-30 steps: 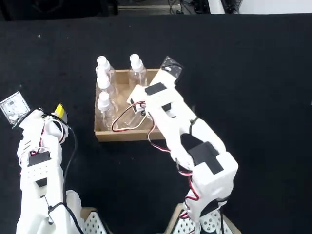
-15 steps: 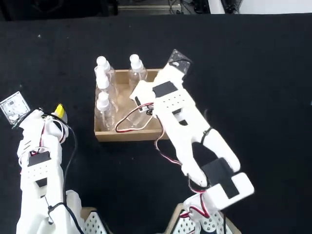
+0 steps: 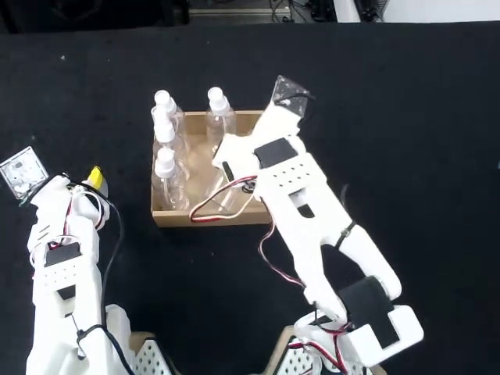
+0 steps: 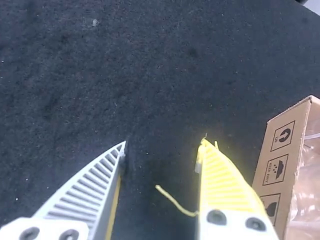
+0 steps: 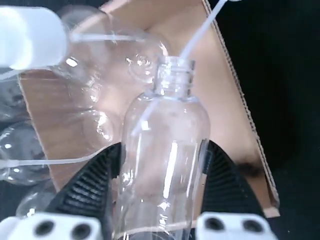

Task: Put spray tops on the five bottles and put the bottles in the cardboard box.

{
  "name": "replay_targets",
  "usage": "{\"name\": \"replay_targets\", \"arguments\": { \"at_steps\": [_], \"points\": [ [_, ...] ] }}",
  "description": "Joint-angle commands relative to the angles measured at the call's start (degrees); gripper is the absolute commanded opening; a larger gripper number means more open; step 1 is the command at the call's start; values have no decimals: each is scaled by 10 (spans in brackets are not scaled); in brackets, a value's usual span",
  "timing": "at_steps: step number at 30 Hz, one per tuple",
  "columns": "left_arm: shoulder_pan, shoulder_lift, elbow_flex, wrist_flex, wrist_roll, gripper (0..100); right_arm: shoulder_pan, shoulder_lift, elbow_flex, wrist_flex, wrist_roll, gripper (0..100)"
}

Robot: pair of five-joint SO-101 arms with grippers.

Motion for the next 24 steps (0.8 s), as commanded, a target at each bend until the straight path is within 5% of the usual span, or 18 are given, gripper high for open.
{"name": "replay_targets", "arguments": {
  "at_steps": [1, 24],
  "points": [
    [4, -6, -6, -13, -3, 202, 29, -46, -4, 4, 20, 113],
    [6, -6, -7, -13, -3, 202, 79, -52, -4, 23, 203, 113]
  ]
}}
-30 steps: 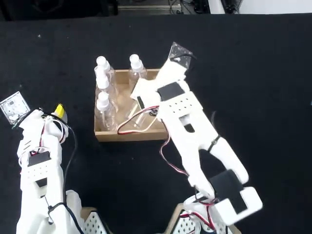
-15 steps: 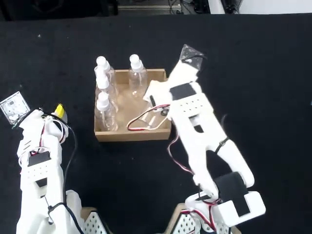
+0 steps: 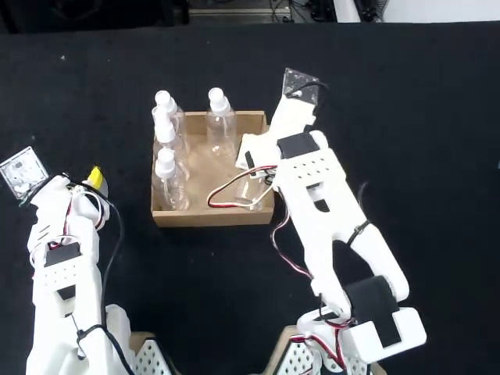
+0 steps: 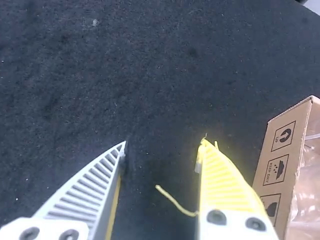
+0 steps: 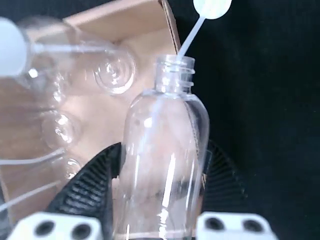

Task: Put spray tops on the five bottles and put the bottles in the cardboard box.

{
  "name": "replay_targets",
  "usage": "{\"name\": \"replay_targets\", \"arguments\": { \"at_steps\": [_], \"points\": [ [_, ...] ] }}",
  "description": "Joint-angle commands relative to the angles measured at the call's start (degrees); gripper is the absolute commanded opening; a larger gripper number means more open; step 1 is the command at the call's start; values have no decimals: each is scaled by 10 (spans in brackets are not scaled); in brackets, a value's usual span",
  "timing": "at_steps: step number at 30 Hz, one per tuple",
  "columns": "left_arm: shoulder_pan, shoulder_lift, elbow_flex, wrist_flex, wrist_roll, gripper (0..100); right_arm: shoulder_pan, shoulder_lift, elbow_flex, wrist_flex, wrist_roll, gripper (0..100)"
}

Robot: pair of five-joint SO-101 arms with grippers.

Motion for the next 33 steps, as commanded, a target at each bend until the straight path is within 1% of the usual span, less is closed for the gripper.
{"name": "replay_targets", "arguments": {
  "at_steps": [1, 9, 13, 19, 23, 28, 31, 33],
  "points": [
    [6, -6, -7, -13, -3, 202, 11, -60, -3, 2, 24, 113],
    [6, -6, -7, -13, -3, 202, 11, -177, 27, 1, 26, 113],
    [6, -6, -7, -13, -3, 202, 55, -217, 70, -3, 31, 113],
    [6, -6, -7, -13, -3, 202, 127, -293, 122, 1, 130, 113],
    [6, -6, -7, -13, -3, 202, 178, -365, 175, -3, 175, 113],
    [5, -6, -7, -13, -3, 202, 260, -436, 224, 1, 215, 113],
    [6, -6, -6, -13, -3, 202, 321, -465, 224, 0, 278, 113],
    [6, -6, -6, -13, -3, 202, 348, -471, 218, -8, 309, 113]
  ]
}}
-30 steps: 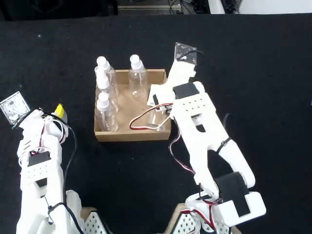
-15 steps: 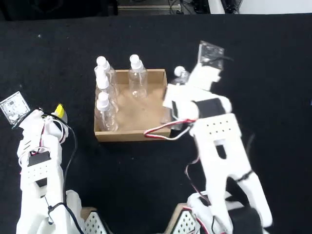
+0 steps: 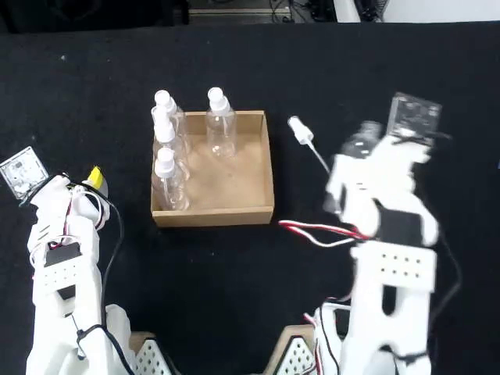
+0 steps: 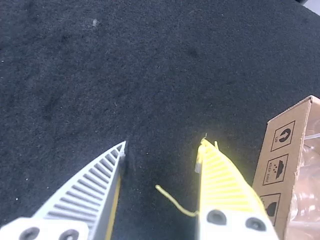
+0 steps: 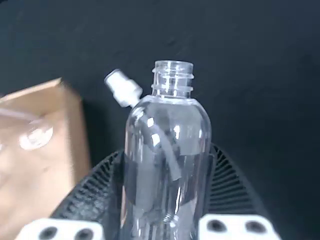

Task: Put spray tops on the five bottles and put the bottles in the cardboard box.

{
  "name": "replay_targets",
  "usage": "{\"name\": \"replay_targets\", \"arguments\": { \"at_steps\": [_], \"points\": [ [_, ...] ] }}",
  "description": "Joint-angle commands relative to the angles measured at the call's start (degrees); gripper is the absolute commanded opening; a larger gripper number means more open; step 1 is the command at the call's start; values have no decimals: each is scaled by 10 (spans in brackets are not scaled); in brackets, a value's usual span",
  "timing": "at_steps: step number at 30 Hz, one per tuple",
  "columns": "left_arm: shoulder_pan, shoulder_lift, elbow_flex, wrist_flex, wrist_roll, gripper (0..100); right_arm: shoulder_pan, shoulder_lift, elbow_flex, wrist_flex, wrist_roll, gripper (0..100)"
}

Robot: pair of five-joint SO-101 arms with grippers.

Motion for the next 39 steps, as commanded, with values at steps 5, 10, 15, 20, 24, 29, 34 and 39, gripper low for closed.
{"name": "replay_targets", "arguments": {
  "at_steps": [5, 10, 15, 20, 24, 29, 34, 39],
  "points": [
    [6, -6, -5, -13, -3, 202, 55, 7, 8, -127, 60, 113],
    [6, -6, -4, -13, -3, 202, 71, 73, 158, -481, 77, 115],
    [6, -6, -4, -13, -3, 202, 85, 159, 259, -760, 165, 114],
    [6, -6, -4, -13, -3, 202, 143, 287, 261, -941, 172, 113],
    [6, -6, -4, -13, -3, 202, 175, 390, 256, -1065, 172, 113],
    [7, -6, -4, -13, -3, 202, 183, 505, 256, -1206, 172, 113],
    [7, -6, -3, -13, -3, 202, 185, 626, 224, -1313, 171, 113],
    [7, -6, -3, -13, -3, 202, 197, 761, 137, -1369, 171, 113]
  ]
}}
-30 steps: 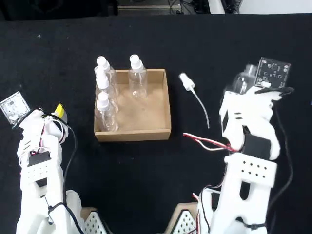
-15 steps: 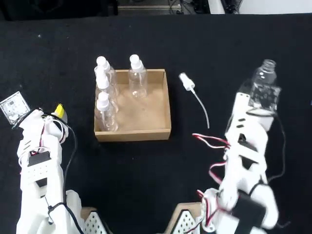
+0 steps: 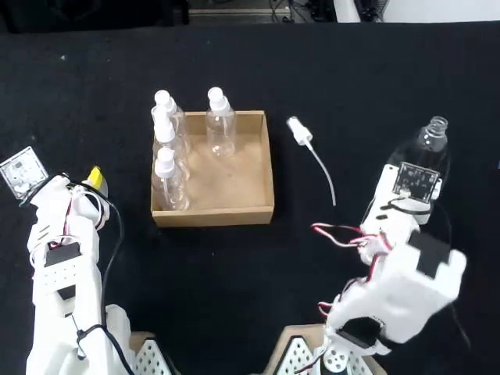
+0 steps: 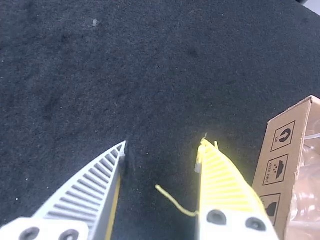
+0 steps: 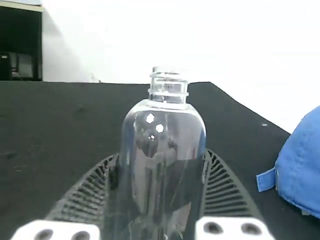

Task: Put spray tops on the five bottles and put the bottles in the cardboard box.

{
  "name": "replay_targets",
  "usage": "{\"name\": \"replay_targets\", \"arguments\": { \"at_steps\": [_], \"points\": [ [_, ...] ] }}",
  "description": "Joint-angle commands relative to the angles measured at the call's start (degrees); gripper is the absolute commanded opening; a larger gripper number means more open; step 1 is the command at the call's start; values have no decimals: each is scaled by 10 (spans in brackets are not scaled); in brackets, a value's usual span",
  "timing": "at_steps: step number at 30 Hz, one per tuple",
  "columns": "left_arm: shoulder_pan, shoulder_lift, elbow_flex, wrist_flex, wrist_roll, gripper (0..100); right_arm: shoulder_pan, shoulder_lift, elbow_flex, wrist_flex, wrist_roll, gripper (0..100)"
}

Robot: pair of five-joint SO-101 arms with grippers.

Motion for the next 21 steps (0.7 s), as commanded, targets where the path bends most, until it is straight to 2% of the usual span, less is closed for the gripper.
{"name": "replay_targets", "arguments": {
  "at_steps": [1, 7, 15, 21],
  "points": [
    [7, -6, -3, -13, -3, 202, 15, 72, -76, -67, 3, 113],
    [7, -6, -3, -13, -3, 202, 9, 182, -87, -215, 3, 113],
    [7, -6, -4, -13, -3, 202, 11, 250, -96, -244, 8, 121],
    [7, -6, -4, -13, -3, 202, 10, 250, -95, -244, 8, 289]
  ]
}}
